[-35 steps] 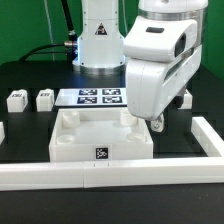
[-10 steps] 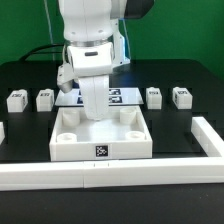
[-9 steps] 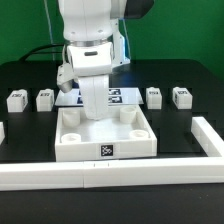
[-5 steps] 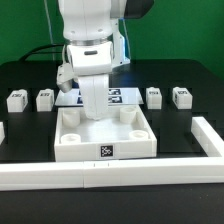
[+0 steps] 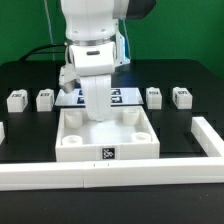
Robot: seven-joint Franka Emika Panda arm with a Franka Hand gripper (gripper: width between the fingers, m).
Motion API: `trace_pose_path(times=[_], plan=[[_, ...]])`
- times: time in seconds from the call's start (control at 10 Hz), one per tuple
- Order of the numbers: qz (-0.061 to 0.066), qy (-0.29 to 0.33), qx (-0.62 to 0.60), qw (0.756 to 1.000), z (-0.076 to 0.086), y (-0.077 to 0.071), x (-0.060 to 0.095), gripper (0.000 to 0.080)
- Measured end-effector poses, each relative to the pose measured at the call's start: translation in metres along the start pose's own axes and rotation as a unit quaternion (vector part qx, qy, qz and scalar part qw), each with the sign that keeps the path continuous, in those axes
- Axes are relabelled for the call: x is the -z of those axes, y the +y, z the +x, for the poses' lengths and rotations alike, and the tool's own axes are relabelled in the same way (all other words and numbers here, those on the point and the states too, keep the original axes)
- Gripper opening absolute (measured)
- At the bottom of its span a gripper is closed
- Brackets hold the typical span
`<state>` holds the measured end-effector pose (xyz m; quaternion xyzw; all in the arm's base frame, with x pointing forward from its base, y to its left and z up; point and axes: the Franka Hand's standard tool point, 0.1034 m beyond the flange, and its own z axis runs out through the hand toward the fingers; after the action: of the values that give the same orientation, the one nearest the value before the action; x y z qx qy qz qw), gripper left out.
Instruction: Assemble square table
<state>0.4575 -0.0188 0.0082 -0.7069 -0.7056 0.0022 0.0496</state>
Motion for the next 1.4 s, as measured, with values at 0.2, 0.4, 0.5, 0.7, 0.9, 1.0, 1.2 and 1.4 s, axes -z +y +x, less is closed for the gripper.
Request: trace_pose_path(times=[0.2,0.4,0.5,0.7,0.9,1.0,1.2,1.4], plan=[[-0.008,0.007,-0.017,1.000,0.025,0.016,-0.001,0.0062],[-0.015,0.012,-0.029,0.999,0.047,0.027,-0.002,0.0062],[-0.018,0.013,-0.040,0.999,0.060,0.032,-0.002,0.0061],[-0.019,0.015,-0.032,0.999,0.078,0.034,-0.003,0.0061],[-0.026,0.016,-0.016,0.999,0.078,0.037,-0.004,0.0060],[-0.028,0.016,-0.010,0.999,0.078,0.037,-0.006,0.0060],[-0.028,0.016,-0.009,0.999,0.074,0.037,-0.006,0.0060],[-0.028,0.016,-0.012,0.999,0.074,0.037,-0.006,0.0150]])
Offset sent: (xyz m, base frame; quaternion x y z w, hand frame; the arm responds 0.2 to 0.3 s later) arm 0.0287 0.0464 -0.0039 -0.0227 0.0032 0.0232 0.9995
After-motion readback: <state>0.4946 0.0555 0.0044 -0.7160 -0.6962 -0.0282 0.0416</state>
